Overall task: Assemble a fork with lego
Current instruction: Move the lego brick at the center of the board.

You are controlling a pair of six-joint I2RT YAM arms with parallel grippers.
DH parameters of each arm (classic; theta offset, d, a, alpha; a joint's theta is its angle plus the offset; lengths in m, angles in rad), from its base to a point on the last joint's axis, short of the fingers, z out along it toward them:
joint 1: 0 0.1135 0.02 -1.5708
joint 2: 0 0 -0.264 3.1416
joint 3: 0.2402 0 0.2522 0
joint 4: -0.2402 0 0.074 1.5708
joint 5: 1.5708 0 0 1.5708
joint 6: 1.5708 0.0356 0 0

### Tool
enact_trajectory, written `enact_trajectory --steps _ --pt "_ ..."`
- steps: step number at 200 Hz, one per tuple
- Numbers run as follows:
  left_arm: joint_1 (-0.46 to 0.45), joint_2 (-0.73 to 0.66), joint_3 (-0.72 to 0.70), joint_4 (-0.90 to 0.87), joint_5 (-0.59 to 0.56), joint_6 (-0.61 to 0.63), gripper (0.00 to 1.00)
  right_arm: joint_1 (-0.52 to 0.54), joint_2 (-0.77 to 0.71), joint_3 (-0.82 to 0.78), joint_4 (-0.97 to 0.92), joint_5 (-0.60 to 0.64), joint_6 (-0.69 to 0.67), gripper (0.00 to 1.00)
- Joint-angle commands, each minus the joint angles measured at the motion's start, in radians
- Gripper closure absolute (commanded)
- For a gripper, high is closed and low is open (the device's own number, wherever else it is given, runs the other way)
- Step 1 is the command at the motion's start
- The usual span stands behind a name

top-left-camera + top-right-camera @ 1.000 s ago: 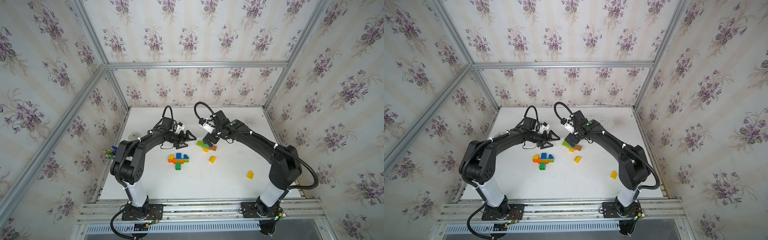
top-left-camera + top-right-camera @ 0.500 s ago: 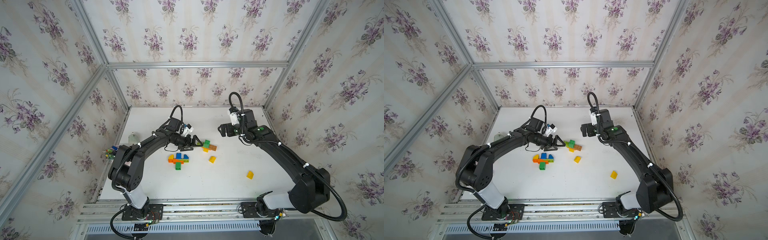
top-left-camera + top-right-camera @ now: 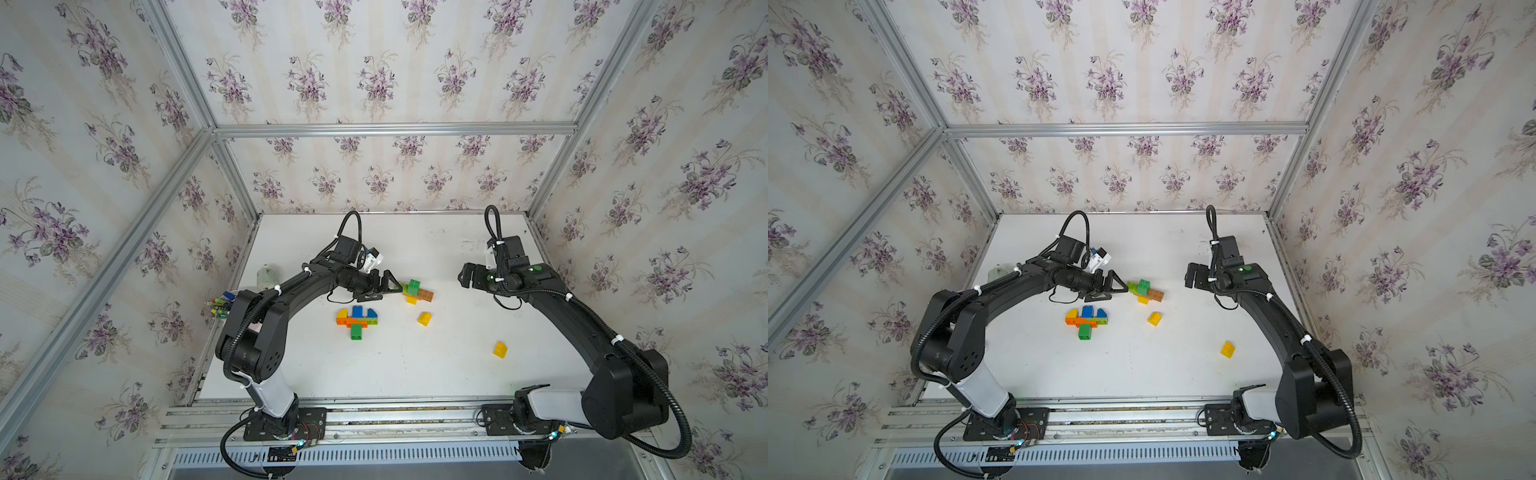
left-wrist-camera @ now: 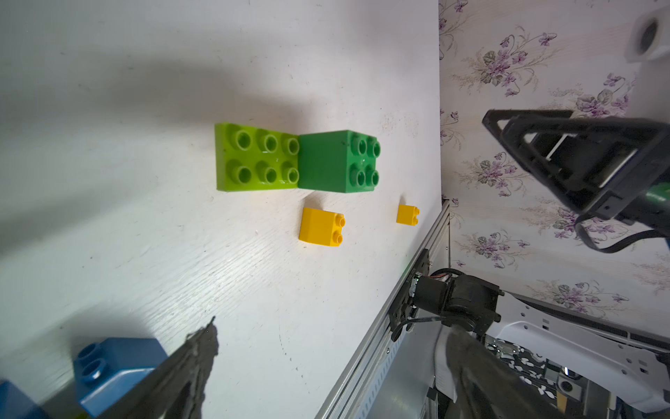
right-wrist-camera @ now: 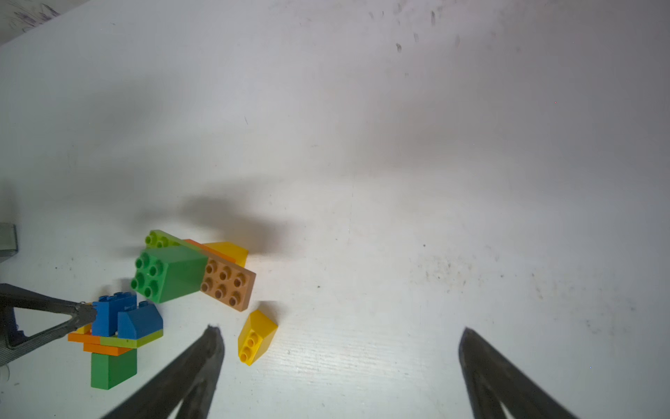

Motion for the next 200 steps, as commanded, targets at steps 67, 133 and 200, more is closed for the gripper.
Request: enact_trajectory --steps 67,133,200 --pt "0.056 0.095 0.086 0.041 0.062 0.018 0.01 -0.028 0.046 -0.153 -0.174 0.322 0.221 0.01" --pt "0.057 0.161 0.108 0.056 0.119 0.015 0.00 -0.029 0.041 -0.305 -0.115 0.213 0.285 0.13" --pt "0.058 0.164 0.108 0.052 0.115 0.015 0.02 -0.019 -0.026 -0.408 -0.039 0.092 0.351 0.29"
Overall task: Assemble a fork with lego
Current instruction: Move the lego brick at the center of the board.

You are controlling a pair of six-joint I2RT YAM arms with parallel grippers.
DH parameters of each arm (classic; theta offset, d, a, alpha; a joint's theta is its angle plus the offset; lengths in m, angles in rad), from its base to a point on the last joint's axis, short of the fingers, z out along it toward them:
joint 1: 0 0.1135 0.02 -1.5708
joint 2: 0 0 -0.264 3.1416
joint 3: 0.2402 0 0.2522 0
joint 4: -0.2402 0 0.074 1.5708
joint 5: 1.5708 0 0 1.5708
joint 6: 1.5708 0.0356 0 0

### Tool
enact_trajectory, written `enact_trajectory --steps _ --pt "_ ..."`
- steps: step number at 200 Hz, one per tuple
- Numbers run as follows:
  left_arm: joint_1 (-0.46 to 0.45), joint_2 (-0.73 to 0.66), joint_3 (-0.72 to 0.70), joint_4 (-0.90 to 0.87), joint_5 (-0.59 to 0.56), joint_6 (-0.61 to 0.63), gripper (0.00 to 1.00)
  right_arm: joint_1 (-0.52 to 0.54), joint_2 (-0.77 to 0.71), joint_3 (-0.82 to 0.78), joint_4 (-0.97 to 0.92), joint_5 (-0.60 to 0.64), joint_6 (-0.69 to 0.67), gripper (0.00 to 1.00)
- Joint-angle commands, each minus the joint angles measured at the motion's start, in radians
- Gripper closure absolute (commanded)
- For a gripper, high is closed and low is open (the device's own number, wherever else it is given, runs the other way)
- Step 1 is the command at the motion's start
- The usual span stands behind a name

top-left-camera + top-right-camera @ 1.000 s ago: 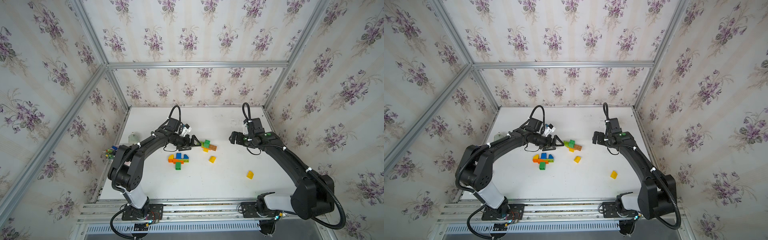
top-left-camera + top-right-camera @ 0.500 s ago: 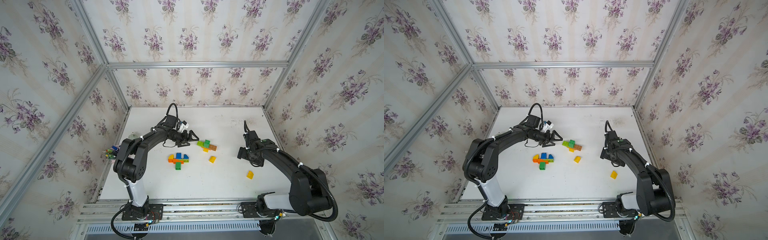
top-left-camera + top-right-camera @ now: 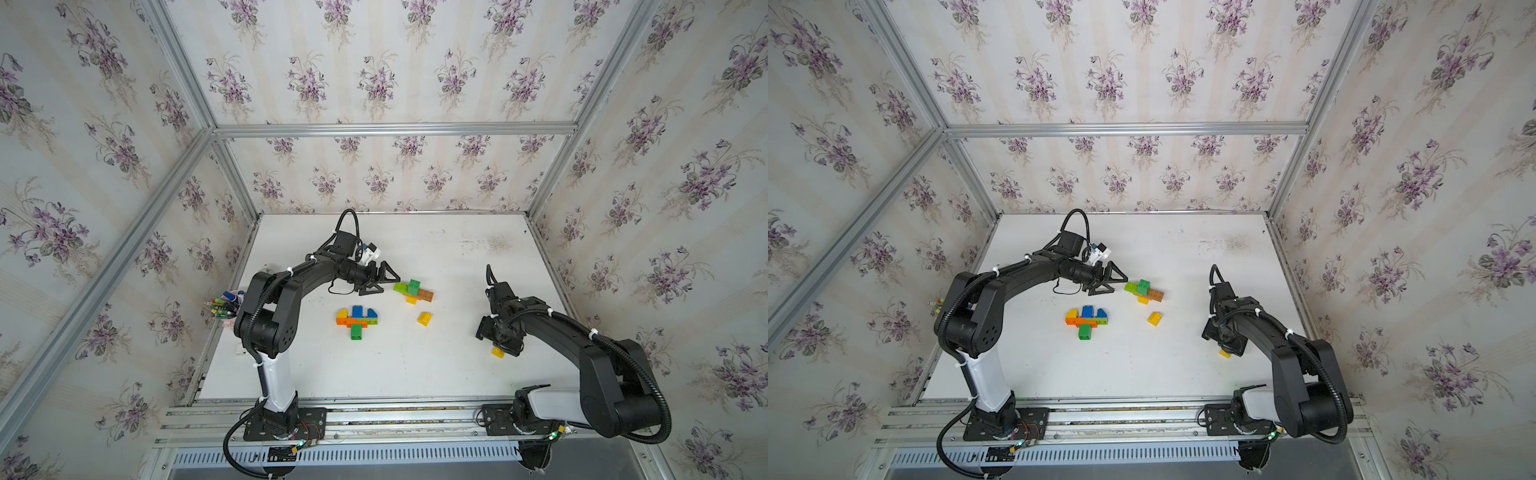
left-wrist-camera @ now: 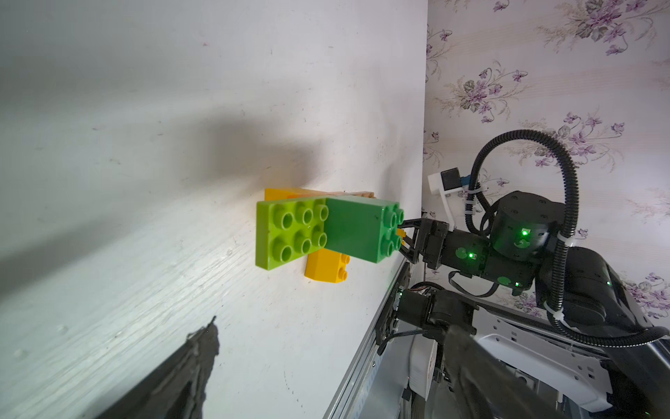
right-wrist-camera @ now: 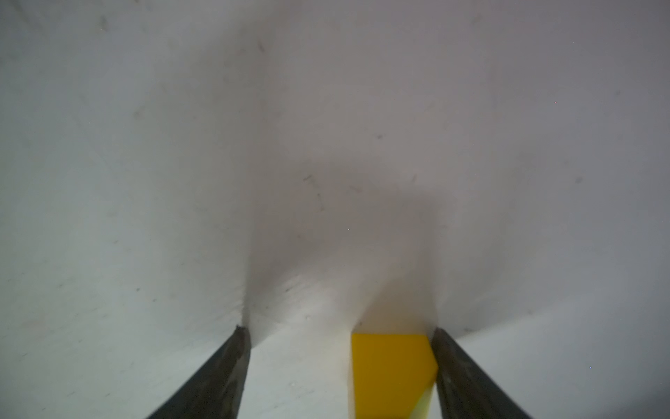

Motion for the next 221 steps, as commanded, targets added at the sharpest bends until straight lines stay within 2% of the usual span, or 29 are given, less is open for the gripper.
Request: enact_trajectory --steps 1,57,106,125,138,175,221 --pt "0.002 -0.002 0.004 0.013 0.012 0.013 0.02 0.007 -0.029 -0.019 0.034 -0.050 0.056 0.29" --pt "0.004 -0.011 0.000 0.004 0.011 0.013 0.03 0.070 0.019 -0.005 0.095 -0.085 0.080 0.50" --pt "0.014 -0.021 -0.018 0.008 0.001 0.007 0.03 0.131 0.100 0.053 0.139 -0.119 0.111 0.61" --pt "0.015 -0.029 -0.027 0.010 -0.001 0.007 0.03 0.152 0.133 0.091 0.138 -0.125 0.111 0.62" --pt "0.016 -0.034 -0.032 0.010 -0.003 0.007 0.03 0.163 0.149 0.118 0.133 -0.141 0.077 0.58" --pt "0.017 -0.046 -0.049 0.010 -0.012 0.002 0.03 0.184 0.156 0.186 0.038 -0.099 -0.079 0.36" --pt "0.016 -0.062 -0.076 0.037 -0.014 -0.020 0.03 0.184 0.144 0.178 -0.026 -0.079 -0.192 0.21"
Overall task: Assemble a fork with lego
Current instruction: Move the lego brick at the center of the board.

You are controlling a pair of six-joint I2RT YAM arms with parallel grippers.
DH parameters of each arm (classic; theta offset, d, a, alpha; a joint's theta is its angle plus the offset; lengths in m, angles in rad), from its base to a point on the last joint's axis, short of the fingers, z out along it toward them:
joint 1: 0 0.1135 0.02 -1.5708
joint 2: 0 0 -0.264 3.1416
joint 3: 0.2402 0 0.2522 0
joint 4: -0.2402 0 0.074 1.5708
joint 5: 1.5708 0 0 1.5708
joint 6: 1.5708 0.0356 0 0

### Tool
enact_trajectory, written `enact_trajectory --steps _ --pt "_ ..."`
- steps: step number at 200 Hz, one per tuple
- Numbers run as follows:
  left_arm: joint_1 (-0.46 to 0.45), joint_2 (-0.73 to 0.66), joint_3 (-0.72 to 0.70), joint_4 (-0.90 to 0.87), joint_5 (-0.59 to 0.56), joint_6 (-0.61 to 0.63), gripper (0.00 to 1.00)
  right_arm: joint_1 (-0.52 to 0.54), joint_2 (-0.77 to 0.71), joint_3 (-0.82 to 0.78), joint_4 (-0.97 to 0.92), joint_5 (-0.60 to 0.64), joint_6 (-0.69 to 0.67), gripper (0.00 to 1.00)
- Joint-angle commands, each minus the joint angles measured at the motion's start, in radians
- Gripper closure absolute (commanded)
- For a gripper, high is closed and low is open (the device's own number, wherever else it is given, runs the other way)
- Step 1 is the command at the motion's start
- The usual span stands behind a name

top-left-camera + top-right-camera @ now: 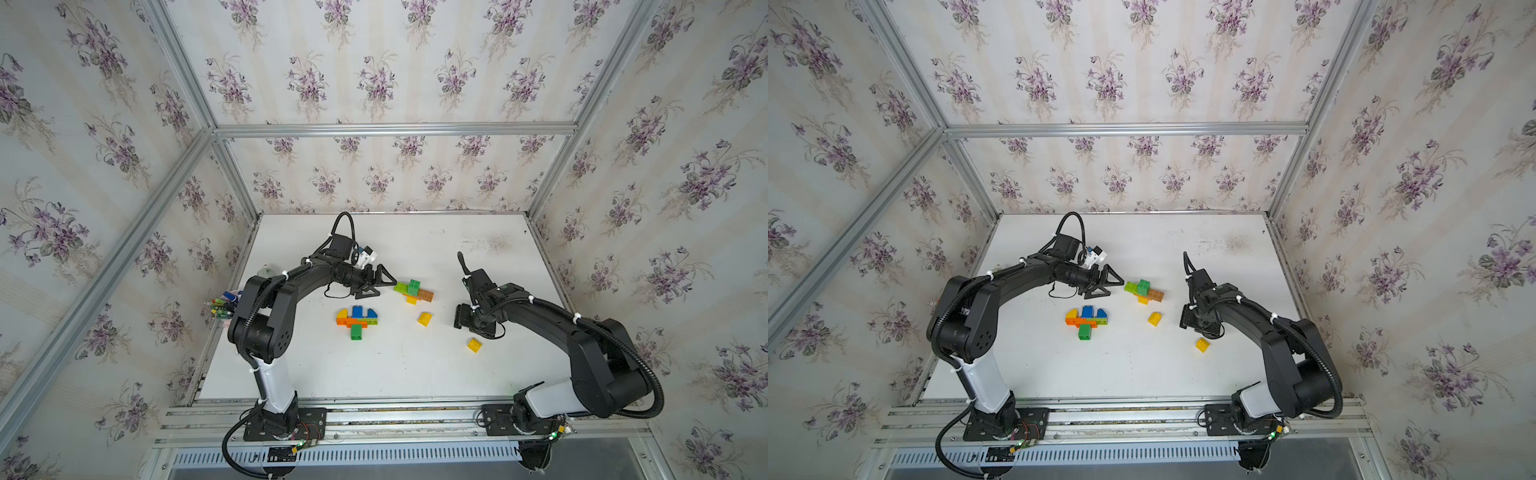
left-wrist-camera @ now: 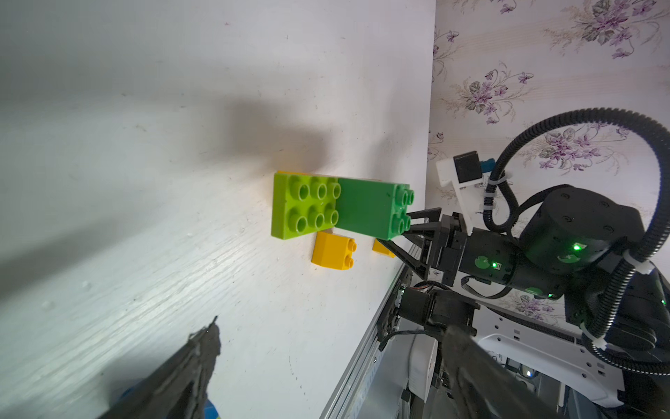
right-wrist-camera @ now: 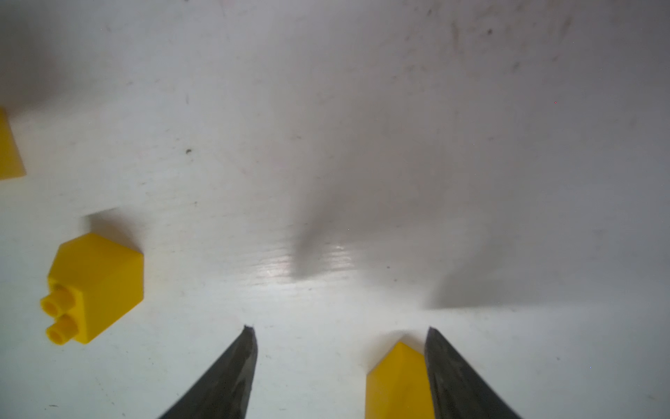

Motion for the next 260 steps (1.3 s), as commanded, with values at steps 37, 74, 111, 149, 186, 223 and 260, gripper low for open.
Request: enact_trajectory --steps 37,74,111,149,186,223,260 --pt "-0.001 -0.032 -0.026 0.039 -0.008 -0.020 0.02 0.003 0.010 -0.021 -0.063 -0.004 -0.082 0.18" --pt "-0.004 -0.047 -0.051 0.058 -0.008 -0.036 0.02 0.025 0.010 -0.050 -0.060 -0.022 -0.028 0.23" --pt "-0.010 -0.063 -0.064 0.057 -0.008 -0.035 0.02 0.090 -0.022 -0.051 -0.061 -0.020 0.054 0.23" --pt "-0.011 -0.072 -0.077 0.059 -0.007 -0.031 0.03 0.123 -0.053 -0.050 -0.099 -0.005 0.085 0.22" --pt "-0.016 -0.085 -0.097 0.069 -0.005 -0.036 0.03 0.125 -0.036 -0.003 -0.132 0.080 0.029 0.19" --pt "-0.019 -0.096 -0.103 0.055 -0.022 -0.033 0.03 0.125 0.050 0.002 -0.079 0.049 -0.052 0.19" --pt "-0.019 -0.105 -0.122 0.068 -0.029 -0.043 0.03 0.182 0.025 -0.023 -0.066 0.007 0.000 0.27"
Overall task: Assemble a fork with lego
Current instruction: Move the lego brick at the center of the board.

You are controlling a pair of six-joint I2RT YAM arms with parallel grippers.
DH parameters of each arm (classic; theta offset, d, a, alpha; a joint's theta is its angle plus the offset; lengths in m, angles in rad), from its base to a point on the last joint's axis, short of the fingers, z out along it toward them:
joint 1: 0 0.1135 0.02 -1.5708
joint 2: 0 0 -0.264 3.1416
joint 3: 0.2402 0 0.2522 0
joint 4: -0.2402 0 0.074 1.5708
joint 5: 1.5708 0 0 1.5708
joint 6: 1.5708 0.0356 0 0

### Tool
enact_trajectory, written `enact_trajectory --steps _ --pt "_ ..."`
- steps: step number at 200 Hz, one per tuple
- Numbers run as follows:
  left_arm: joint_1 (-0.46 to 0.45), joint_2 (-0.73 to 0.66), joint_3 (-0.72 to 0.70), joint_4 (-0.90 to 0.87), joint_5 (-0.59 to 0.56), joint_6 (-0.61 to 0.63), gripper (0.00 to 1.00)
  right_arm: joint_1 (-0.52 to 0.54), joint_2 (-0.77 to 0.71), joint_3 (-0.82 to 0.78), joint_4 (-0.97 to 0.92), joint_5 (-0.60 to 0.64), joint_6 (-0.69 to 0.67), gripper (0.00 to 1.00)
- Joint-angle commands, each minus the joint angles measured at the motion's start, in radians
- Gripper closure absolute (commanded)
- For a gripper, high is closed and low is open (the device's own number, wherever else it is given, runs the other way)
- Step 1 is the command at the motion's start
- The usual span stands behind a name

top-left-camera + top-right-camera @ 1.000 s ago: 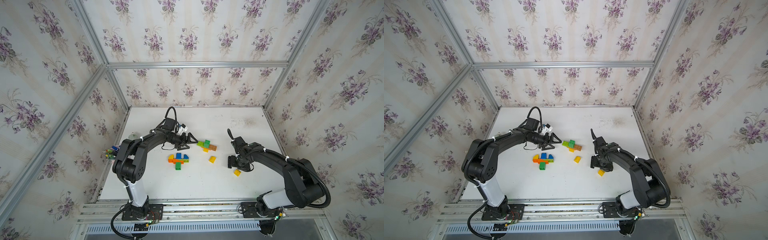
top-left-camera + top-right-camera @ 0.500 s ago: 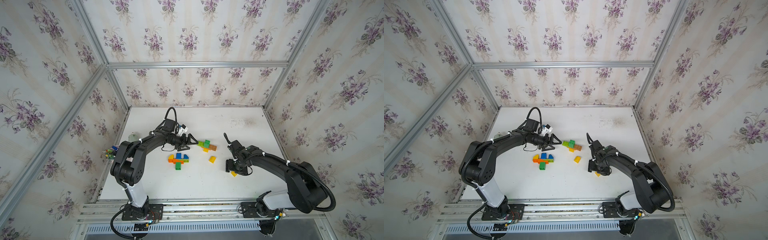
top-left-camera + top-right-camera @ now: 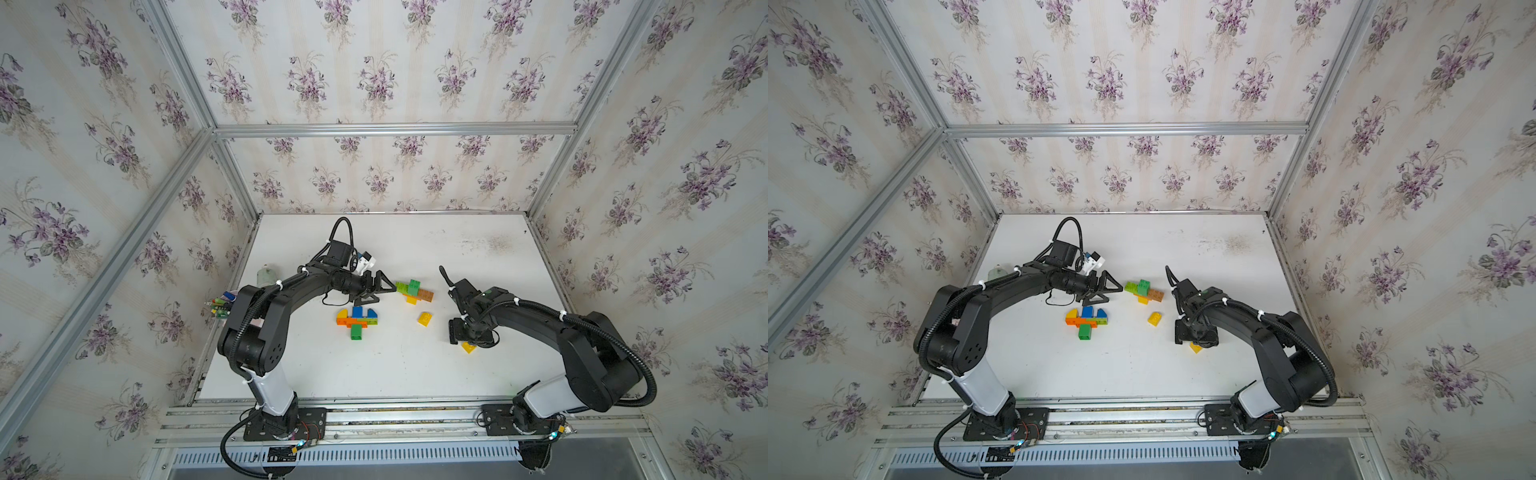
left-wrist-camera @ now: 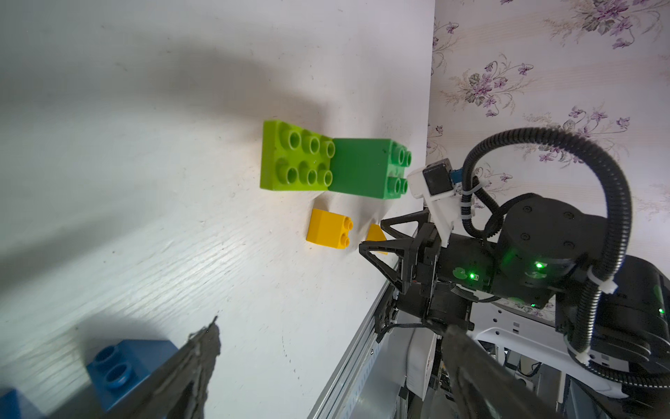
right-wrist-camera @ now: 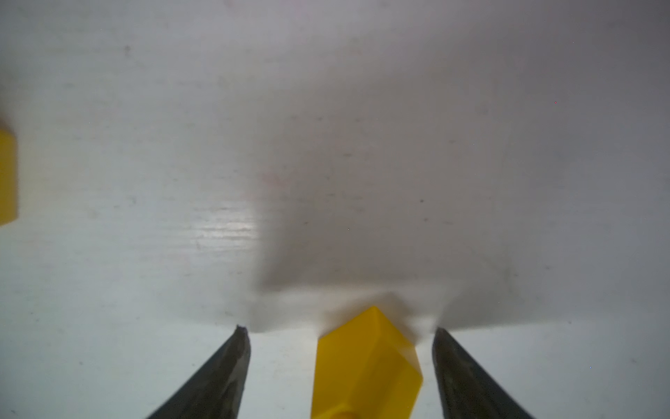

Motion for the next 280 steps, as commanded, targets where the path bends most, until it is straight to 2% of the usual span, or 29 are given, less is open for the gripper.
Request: enact_trajectory --steps 1,39,61,103,125,166,187,226,280 --pt "0.000 -0.008 -0.008 0.025 -0.011 -0.005 0.03 0.019 -0.025 -0.017 0.008 -0.024 0.039 0.28" --pt "0.000 -0.001 -0.006 0.032 -0.011 -0.009 0.03 0.064 -0.098 -0.067 0.020 -0.056 0.168 0.36" --pt "0.000 0.002 -0.002 0.033 -0.002 -0.008 0.03 0.070 -0.108 -0.065 -0.011 0.004 0.198 0.37" --pt "0.000 0.005 -0.002 0.024 -0.003 0.003 0.03 0.070 -0.081 -0.037 -0.028 0.065 0.206 0.46" --pt "0.000 0.008 -0.002 0.028 -0.003 0.002 0.03 0.070 -0.058 -0.030 -0.017 0.051 0.205 0.49" --pt "0.004 0.023 0.012 0.023 -0.003 0.004 0.03 0.072 -0.043 -0.025 -0.008 0.045 0.209 0.64" --pt "0.005 0.033 0.019 0.023 0.001 0.004 0.03 0.072 -0.029 -0.009 -0.012 0.054 0.204 0.68" --pt "0.012 0.043 0.034 0.014 -0.014 0.001 0.04 0.072 0.015 0.060 -0.033 0.088 0.169 0.71" --pt "0.018 0.063 0.067 0.018 -0.020 -0.015 0.04 0.048 0.141 0.188 -0.047 0.139 0.085 0.71"
